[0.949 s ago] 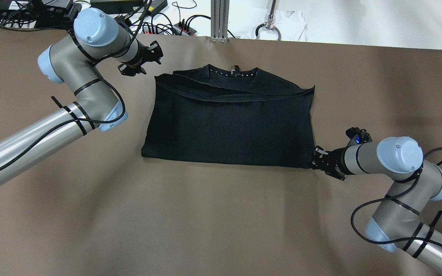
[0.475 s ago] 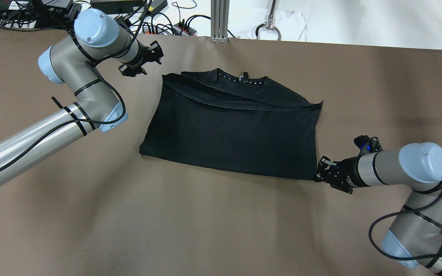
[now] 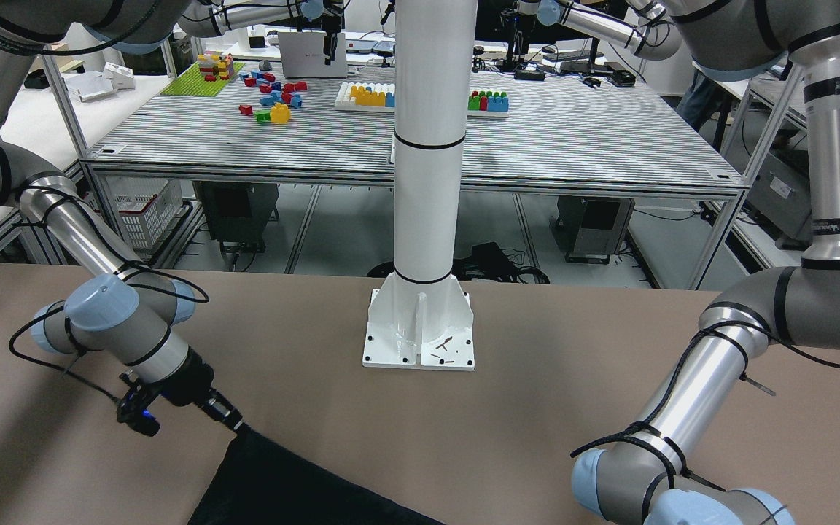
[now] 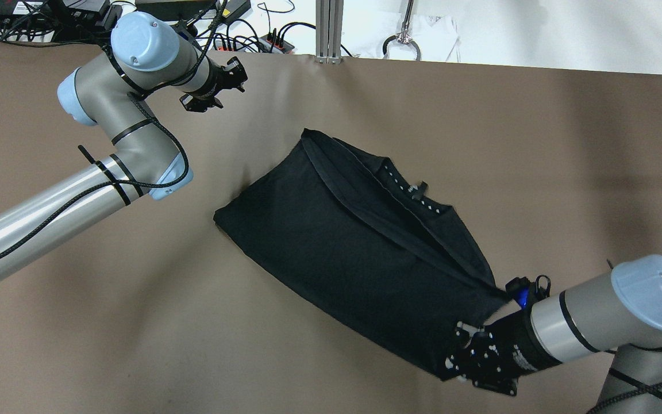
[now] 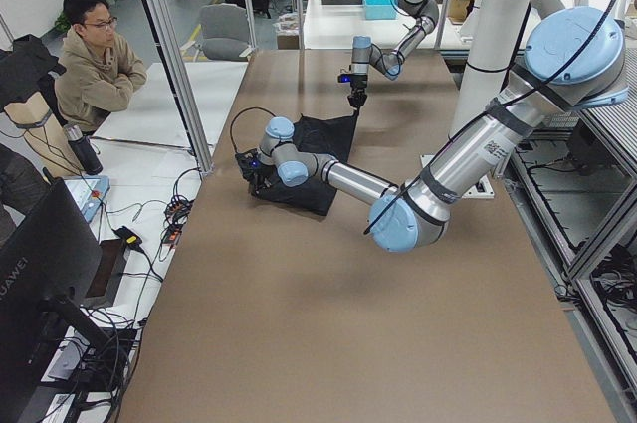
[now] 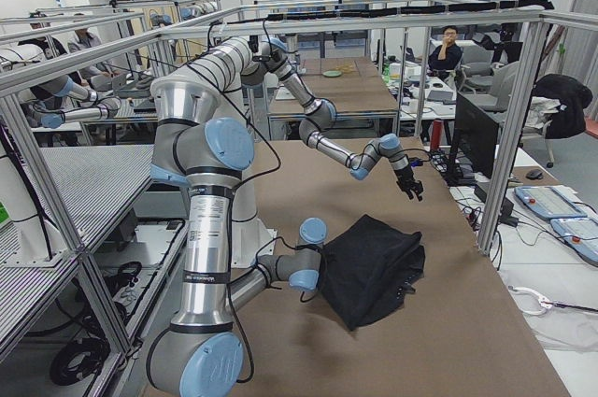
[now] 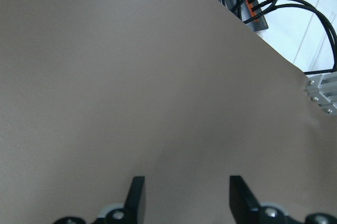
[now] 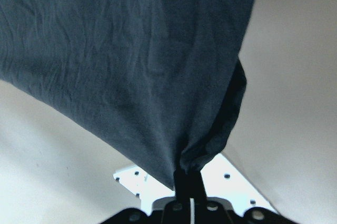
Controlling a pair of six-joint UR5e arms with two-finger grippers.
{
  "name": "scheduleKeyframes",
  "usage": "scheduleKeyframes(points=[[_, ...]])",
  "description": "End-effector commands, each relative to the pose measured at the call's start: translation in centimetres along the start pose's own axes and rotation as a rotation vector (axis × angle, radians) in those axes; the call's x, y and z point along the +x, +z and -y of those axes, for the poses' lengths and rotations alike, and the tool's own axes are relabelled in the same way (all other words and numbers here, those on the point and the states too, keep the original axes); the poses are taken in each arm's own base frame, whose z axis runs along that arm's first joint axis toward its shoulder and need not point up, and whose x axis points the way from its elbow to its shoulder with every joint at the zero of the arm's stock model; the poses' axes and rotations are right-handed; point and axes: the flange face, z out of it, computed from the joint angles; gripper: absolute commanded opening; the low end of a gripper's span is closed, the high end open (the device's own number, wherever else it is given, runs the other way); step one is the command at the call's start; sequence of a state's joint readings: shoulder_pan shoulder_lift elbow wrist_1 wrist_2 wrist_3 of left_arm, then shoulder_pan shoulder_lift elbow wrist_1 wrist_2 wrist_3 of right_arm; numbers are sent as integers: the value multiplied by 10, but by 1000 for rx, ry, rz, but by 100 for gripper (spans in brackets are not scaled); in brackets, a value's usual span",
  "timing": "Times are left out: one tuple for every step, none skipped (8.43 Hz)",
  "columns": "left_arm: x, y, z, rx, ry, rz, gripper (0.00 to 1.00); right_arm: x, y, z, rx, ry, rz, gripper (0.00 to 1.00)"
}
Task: Fold clothes
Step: 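Drag the shirt corner with the right gripper, rotating the shirt toward the robot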
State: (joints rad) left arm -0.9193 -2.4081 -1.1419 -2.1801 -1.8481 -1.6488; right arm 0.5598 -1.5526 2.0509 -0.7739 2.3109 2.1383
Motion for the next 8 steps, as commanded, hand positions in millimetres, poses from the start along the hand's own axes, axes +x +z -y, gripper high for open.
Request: scheduleKeyframes(points=[[3, -2, -2, -9, 0, -5, 63, 20, 6, -77, -273, -45, -129, 50], [5, -4, -3, -14, 1, -9, 67, 23, 11, -84, -300, -62, -134, 94], [8, -12, -11, -20, 10, -26, 71, 21, 10, -83, -295, -62, -128, 95], [8, -17, -27, -36, 25, -43, 75, 17, 5, -78, -280, -60, -113, 95], [2, -24, -47, -55, 16, -56, 79, 10, -6, -65, -245, -53, -83, 95], [-8, -31, -64, -74, 2, -63, 79, 2, -18, -53, -209, -48, -49, 95], [-35, -29, -92, -100, 17, -57, 79, -13, -34, -33, -145, -48, 7, 95], [-70, -38, -120, -137, 22, -53, 79, -19, -44, -4, -72, -102, 44, 95]])
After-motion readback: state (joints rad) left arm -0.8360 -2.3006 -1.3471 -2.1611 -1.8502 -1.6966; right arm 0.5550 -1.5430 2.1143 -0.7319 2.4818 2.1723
